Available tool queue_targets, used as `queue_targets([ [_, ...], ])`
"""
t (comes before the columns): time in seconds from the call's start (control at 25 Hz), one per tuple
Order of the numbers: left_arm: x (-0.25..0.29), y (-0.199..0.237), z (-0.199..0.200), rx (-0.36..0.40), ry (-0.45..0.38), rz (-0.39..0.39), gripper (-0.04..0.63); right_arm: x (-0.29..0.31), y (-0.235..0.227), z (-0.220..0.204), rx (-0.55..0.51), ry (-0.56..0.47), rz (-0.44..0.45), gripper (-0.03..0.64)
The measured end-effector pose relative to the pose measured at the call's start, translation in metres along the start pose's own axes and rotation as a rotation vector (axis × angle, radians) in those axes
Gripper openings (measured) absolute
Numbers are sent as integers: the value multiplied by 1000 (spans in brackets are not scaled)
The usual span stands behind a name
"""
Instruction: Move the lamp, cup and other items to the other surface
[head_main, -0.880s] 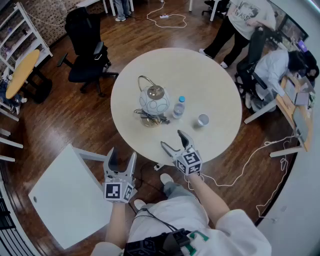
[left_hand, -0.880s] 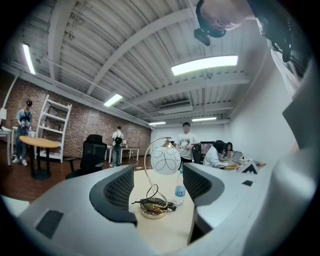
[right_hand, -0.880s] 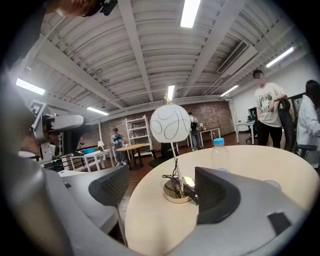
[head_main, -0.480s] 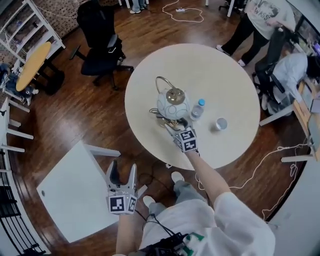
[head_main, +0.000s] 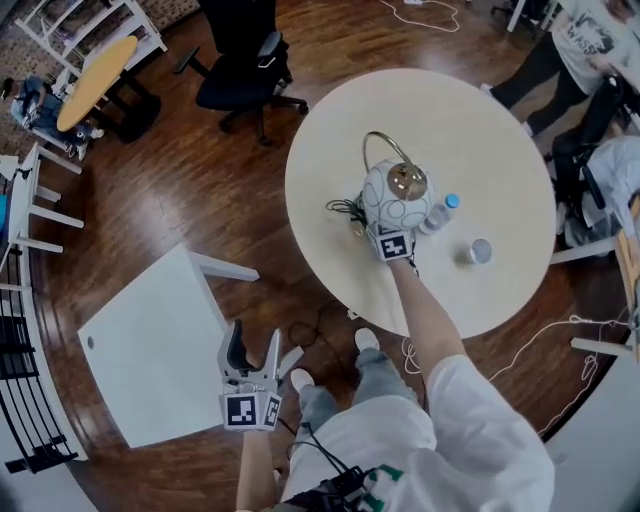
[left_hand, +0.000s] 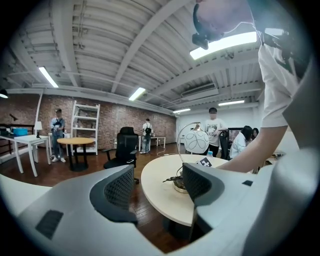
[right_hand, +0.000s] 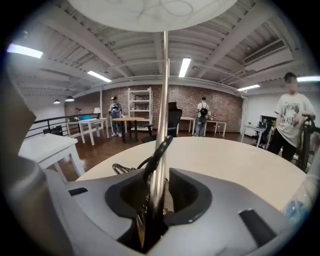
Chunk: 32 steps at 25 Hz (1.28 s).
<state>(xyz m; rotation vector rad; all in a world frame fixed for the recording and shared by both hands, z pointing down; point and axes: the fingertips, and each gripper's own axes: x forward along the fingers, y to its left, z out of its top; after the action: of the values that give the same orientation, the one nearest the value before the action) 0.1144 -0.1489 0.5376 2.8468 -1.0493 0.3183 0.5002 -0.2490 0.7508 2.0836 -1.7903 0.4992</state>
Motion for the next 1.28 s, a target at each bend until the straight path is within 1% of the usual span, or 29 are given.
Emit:
queue_targets([
  [0.08, -3, 3, -1, 2, 0, 4, 299, 1, 6, 1, -34, 4, 26, 37],
  [0.16, -4, 4, -5, -2, 3, 6, 296, 0, 7, 2, -36, 15, 39, 32],
  [0.28, -4, 4, -10, -11, 3, 3, 296, -7, 13, 11, -75, 25, 64, 29],
  [0.44, -1, -1, -7, -23, -23, -10, 296, -23, 29, 10, -94, 25, 112, 29],
  [0.56, -1, -2, -2, -27, -48, -23, 296, -41, 39, 18, -89, 3, 110, 29],
  [0.72, -6, 3, 7, -37, -76, -27, 296, -64, 55, 26, -110, -22, 118, 26],
  [0.8, -11, 0, 13, -58, -87, -32, 293, -81, 62, 26, -80, -47, 122, 26],
  [0.84, -13, -1, 16, -66, -93, -37, 291, -93, 68, 32, -63, -65, 132, 26],
  [0.92, -20, 1, 15, -60, -109, -43, 291, -117, 79, 42, -30, -89, 143, 26],
  [1.0, -29, 2, 15, -60, -126, -49, 293, -138, 87, 38, -7, -94, 139, 26],
  [1.16, -38, 8, 29, -54, -160, -80, 291, -181, 116, 47, -33, -92, 156, 26],
  [1.28, -41, 10, 33, -54, -176, -115, 292, -208, 138, 44, -49, -72, 159, 26],
])
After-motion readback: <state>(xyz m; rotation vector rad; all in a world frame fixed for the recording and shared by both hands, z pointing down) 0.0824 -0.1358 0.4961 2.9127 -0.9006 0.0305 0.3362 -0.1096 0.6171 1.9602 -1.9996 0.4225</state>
